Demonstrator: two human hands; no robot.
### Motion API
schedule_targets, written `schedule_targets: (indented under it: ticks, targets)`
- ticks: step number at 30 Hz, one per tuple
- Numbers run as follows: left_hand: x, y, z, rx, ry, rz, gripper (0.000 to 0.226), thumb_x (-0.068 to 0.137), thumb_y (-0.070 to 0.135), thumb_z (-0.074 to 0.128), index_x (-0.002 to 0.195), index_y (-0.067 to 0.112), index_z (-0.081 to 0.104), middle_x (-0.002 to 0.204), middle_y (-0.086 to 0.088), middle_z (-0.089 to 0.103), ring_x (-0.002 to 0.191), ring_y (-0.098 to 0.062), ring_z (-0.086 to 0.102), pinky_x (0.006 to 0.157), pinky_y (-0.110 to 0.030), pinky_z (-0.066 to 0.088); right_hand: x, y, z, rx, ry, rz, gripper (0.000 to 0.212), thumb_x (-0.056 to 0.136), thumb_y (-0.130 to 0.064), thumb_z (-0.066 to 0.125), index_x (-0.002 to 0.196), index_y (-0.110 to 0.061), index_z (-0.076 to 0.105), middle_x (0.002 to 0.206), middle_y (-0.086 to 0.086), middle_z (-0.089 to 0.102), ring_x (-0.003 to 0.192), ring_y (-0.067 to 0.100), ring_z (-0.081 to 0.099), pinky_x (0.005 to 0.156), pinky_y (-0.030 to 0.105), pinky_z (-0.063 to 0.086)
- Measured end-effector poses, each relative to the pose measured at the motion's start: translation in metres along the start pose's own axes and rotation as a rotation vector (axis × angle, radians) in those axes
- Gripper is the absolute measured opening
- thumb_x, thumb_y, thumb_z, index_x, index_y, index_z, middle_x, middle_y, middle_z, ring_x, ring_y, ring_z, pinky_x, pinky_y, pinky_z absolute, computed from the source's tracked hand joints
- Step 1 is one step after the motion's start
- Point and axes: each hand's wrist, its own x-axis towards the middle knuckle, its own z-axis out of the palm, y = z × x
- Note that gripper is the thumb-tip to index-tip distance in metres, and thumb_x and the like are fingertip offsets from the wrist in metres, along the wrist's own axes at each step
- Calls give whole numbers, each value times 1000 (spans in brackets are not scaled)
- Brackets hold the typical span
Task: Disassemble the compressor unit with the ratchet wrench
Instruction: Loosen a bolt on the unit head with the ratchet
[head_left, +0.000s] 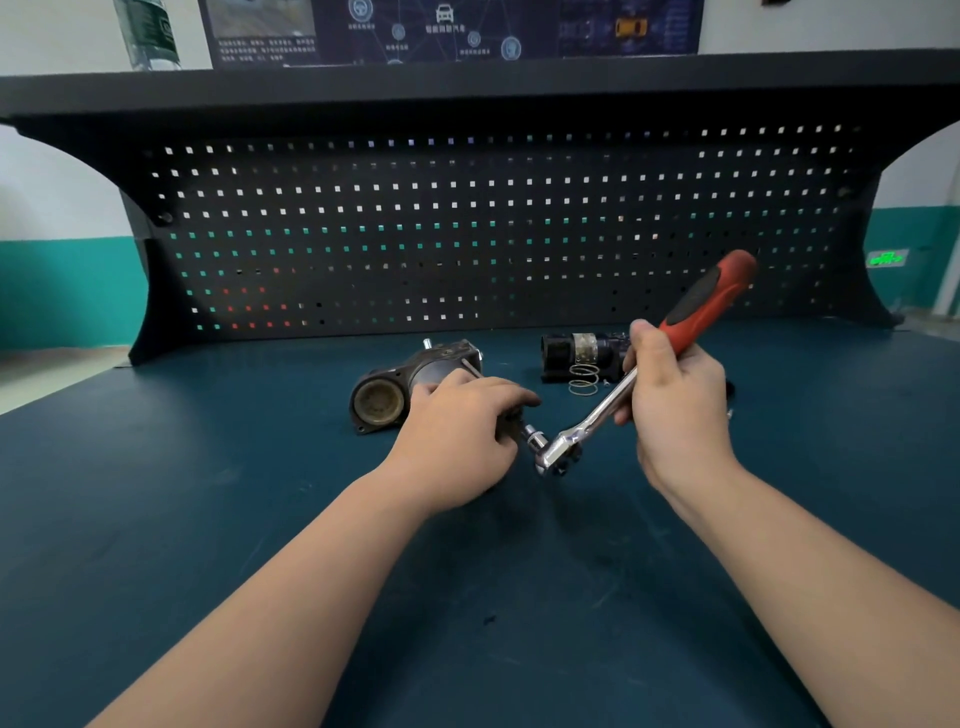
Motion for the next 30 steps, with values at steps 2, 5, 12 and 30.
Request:
schedule_targets:
  ticks: [2, 5, 12, 30]
  targets:
    - [0, -1, 1, 38, -5, 19, 41, 83, 21, 53, 120, 39, 56, 124, 25, 54, 108, -9, 39, 89, -34, 29, 0, 1, 0, 3, 7, -4, 30, 80, -39, 54, 64, -15, 49, 41, -13, 47, 33, 5, 43, 35, 17, 35]
    - [0, -3, 3, 42, 10, 20, 41, 83, 24, 54, 121, 40, 55, 124, 25, 54, 107, -8, 39, 86, -34, 27, 1, 2, 0, 18, 42, 19, 31, 87, -35, 55, 64, -15, 49, 40, -14, 46, 33, 3, 42, 35, 17, 35]
    - [1, -2, 5, -10, 60, -13, 50, 80, 27, 58, 128, 40, 49, 115, 21, 61, 107, -10, 43, 91, -38, 31, 3, -1, 0, 51, 95, 105, 31, 94, -28, 55, 67, -14, 50, 43, -13, 46, 33, 3, 41, 35, 16, 34]
    - [-8, -1, 3, -19, 90, 182, 29, 84, 40, 64, 112, 49, 62, 122, 34, 54, 119, -8, 38, 91, -45, 28, -1, 14, 7, 212, 347, 677, 28, 92, -30, 51, 71, -14, 43, 55, -1, 39, 28, 6, 33, 33, 13, 32]
